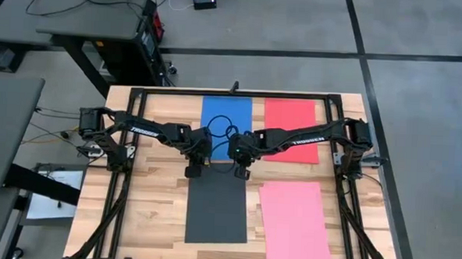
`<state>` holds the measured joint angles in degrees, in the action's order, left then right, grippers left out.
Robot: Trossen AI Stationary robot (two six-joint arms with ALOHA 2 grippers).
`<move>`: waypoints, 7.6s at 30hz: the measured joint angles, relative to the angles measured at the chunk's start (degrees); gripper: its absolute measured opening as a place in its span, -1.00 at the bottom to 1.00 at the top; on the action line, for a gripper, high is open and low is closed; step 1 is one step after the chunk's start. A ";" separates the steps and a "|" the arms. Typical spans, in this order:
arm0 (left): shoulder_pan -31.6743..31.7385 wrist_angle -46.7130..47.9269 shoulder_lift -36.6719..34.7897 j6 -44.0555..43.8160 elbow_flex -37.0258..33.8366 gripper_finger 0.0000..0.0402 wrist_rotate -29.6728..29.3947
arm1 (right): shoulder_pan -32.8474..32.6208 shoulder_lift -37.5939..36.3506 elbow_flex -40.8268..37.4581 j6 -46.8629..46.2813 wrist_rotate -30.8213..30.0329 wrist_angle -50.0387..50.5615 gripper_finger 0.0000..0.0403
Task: Organize paper
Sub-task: Adjust the stacked colored papers
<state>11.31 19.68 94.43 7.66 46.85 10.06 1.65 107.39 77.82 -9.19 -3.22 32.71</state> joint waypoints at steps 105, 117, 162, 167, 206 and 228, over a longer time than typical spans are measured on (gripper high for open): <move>14.95 -6.08 -13.55 -0.78 -13.00 -1.00 0.29 | 12.39 -3.20 -17.40 -6.01 -3.40 -7.40 -1.00; 15.74 -11.57 -5.78 -1.26 -12.83 -1.00 1.74 | 13.23 -0.65 -17.25 -5.97 -3.07 -9.59 -1.00; 14.85 -6.92 -20.35 -6.53 -13.25 -1.00 -1.58 | 9.44 -7.63 -14.34 -9.10 -4.46 1.64 -1.00; 8.26 -11.32 -23.71 -8.60 -13.16 -1.00 -1.71 | 2.08 -14.58 -14.34 -14.49 -9.91 6.29 -1.00; -23.18 10.26 37.88 -4.32 57.79 -1.00 -6.58 | -45.86 -17.03 -27.13 -102.28 5.02 38.05 -1.00; -18.54 12.37 40.21 2.39 57.83 -1.00 -7.13 | -39.09 -17.29 -40.29 -101.51 11.43 22.87 -1.00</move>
<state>-7.23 32.06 134.64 10.05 104.68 2.93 -37.44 90.11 37.53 -110.70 8.21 55.58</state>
